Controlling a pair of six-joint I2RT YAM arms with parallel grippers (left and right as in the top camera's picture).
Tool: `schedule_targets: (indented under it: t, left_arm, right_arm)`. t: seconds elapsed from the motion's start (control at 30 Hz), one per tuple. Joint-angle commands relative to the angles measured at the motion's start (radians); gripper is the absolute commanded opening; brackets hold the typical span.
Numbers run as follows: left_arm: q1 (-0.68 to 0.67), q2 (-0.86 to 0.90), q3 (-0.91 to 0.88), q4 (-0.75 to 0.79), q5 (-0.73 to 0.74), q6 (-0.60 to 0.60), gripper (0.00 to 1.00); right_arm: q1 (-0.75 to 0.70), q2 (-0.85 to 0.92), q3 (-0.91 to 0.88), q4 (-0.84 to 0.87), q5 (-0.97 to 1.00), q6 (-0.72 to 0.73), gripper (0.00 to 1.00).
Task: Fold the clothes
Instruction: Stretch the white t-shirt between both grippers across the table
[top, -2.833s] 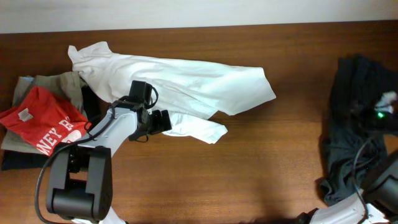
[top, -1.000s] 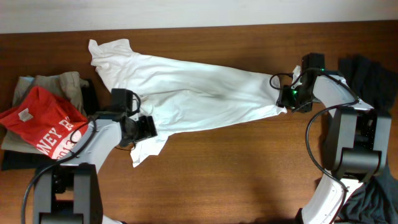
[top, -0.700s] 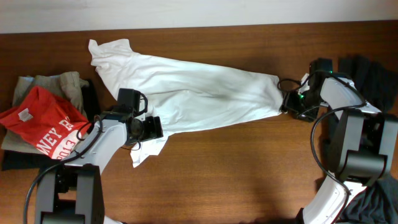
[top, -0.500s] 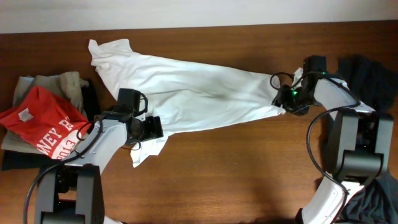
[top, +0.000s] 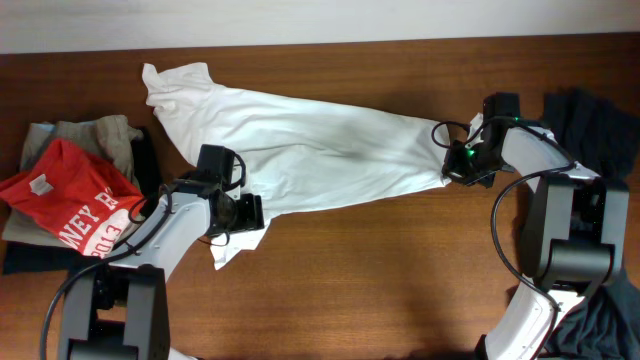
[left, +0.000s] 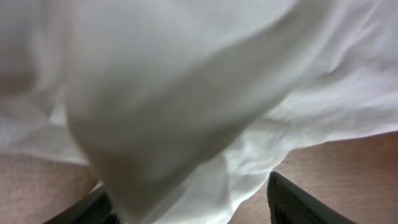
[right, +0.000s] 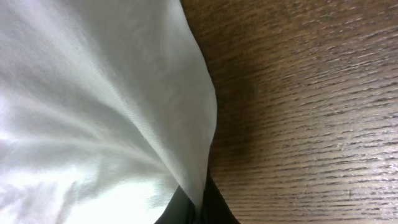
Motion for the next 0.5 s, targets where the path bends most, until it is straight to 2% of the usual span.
schedule_targets:
  t: [0.0, 0.1, 0.2, 0.23, 0.27, 0.3, 0.4, 0.47]
  left_arm:
    - [-0.002, 0.008, -0.009, -0.007, -0.026, 0.002, 0.7]
    - [-0.01, 0.008, -0.013, 0.003, -0.122, -0.079, 0.7]
    - [-0.055, 0.008, -0.023, 0.043, -0.119, -0.094, 0.49]
    - [-0.068, 0.009, -0.023, 0.051, -0.119, -0.094, 0.4]
    - [-0.079, 0.011, -0.023, 0.058, -0.125, -0.094, 0.25]
    - [-0.09, 0.016, -0.023, 0.07, -0.134, -0.094, 0.01]
    - [-0.091, 0.023, -0.02, 0.079, -0.169, -0.094, 0.01]
    - [-0.077, -0.006, 0.085, 0.024, -0.235, -0.047, 0.01]
  right_arm:
    - [0.003, 0.024, -0.018, -0.006, 0.087, 0.004, 0.04]
    - [0.003, 0.024, -0.018, -0.008, 0.086, 0.004, 0.04]
    - [0.003, 0.024, -0.018, -0.009, 0.086, 0.004, 0.04]
    - [0.003, 0.024, -0.018, -0.01, 0.086, 0.004, 0.04]
    - [0.003, 0.024, -0.018, -0.013, 0.086, 0.004, 0.04]
    - [0.003, 0.024, -0.018, -0.019, 0.086, 0.004, 0.04]
    - [0.002, 0.017, -0.016, -0.043, 0.073, -0.004, 0.04]
    - [-0.023, -0.042, 0.034, -0.116, 0.037, -0.051, 0.04]
